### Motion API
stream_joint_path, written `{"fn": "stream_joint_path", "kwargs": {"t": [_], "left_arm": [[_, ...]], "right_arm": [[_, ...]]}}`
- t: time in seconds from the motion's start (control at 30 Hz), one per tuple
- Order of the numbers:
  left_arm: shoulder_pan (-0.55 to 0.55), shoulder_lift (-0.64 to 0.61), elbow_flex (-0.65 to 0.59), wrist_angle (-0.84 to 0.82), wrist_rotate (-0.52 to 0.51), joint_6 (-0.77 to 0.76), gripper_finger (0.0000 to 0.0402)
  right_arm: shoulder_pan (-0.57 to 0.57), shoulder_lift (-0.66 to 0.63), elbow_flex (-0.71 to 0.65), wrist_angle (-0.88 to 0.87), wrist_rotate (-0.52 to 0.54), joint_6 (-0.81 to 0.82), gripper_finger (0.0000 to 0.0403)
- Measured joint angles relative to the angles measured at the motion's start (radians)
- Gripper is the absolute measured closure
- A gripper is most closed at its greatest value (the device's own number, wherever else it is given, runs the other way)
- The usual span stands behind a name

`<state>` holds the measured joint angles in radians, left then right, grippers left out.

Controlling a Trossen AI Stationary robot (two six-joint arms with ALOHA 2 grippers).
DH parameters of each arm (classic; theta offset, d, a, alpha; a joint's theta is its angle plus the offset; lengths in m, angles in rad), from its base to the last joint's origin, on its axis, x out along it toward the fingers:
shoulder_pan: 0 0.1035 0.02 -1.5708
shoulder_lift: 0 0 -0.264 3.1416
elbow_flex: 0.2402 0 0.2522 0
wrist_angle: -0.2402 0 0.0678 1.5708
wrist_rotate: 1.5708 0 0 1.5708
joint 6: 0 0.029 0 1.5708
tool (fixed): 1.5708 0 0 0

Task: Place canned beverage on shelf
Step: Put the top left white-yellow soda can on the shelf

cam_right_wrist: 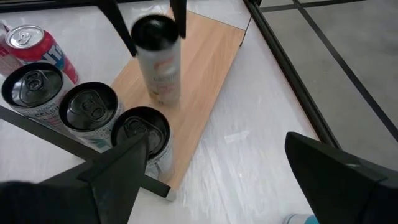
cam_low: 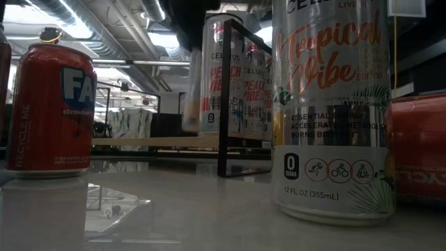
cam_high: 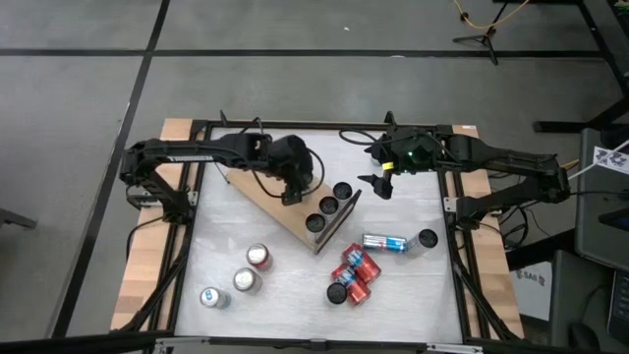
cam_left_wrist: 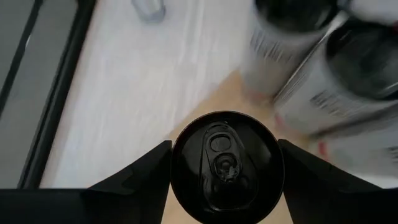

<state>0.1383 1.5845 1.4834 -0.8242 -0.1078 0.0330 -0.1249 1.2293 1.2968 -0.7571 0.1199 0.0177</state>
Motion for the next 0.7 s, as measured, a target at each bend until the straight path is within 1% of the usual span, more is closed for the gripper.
{"fn": "stream_joint_path", "kwargs": {"t": [0.17, 0.47, 0.63, 0.7], "left_arm": [[-0.004, -0.035, 0.002, -0.018, 0.067, 0.023, 0.0167], [-0.01, -0.05, 0.002, -0.044, 0.175, 0.211, 0.0167], [-0.006, -0.05, 0.002, -0.101, 0.189, 0.299, 0.0167], [-0.004, -0.05, 0.002, -0.099, 0.22, 0.337, 0.0167]], "right_arm": [[0.0, 0.0, 0.0, -0.001, 0.0, 0.0, 0.0029], [0.0, 0.0, 0.0, -0.002, -0.002, 0.0, 0.0029], [0.0, 0.0, 0.0, -0.002, -0.003, 0.0, 0.0029], [0.0, 0.0, 0.0, -0.002, -0.003, 0.0, 0.0029]]}}
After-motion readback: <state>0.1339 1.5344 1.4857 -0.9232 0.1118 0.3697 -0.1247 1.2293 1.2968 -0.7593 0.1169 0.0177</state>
